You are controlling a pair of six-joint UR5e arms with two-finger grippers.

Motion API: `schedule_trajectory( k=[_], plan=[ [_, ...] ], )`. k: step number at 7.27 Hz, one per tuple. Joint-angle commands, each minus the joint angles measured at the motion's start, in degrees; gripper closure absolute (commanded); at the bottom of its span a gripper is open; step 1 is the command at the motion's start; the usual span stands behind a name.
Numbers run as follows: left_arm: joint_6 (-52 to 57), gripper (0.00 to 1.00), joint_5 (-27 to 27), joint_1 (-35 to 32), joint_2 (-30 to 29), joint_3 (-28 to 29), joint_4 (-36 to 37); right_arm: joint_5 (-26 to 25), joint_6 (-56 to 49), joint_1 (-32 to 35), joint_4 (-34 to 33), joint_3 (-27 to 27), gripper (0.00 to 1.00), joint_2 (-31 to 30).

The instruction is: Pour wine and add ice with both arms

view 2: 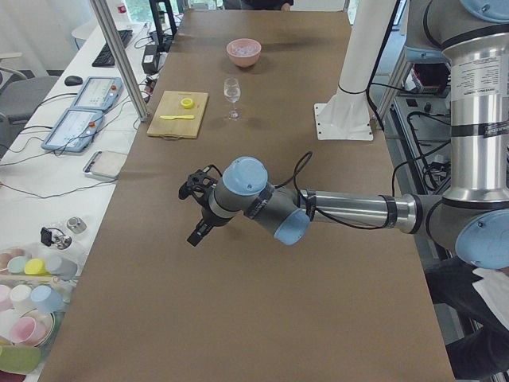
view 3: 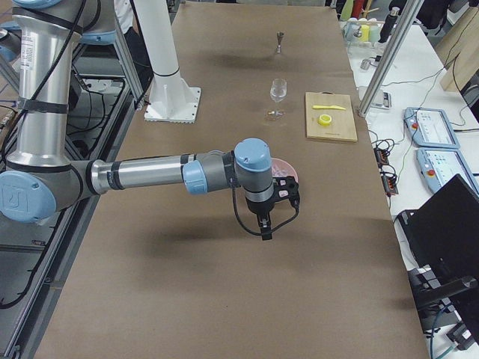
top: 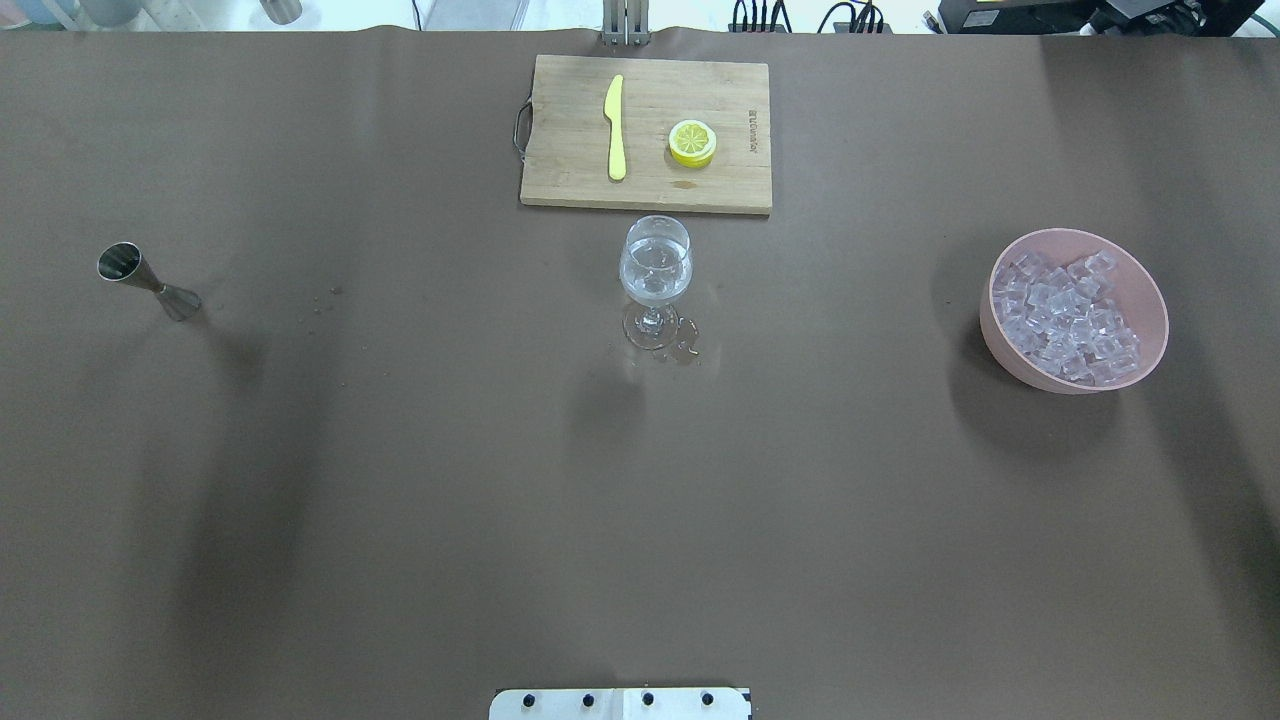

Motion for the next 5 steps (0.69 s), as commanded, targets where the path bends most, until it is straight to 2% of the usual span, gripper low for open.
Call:
schedule_trajectory(
  k=[1,2,3,4,5],
  plan=[
    [-3.07,0.01,-1.24,0.12,0.66,-0.07,-6.28,0.17,0.45,0.0,1.18,0.15,0.0,-0.54],
    [-14.15,0.02,-3.51,2.47,0.32,-0.86,-7.53,0.17,0.45,0.0,0.57,0.41,0.0,-0.89],
    [-24.96,0.02,-2.67,5.45,0.32,-1.82,-13.37,0.17,0.54,0.0,0.65,1.2,0.0,-1.68],
    [-38.47,0.02,0.21,9.4,0.23,-2.62,-20.04,0.17,0.54,0.0,0.65,1.46,0.0,-2.38],
    [-44.78,0.02,7.99,15.53,1.27,-4.63,-22.98,0.08,0.54,0.0,0.65,2.25,0.0,-3.08]
  ],
)
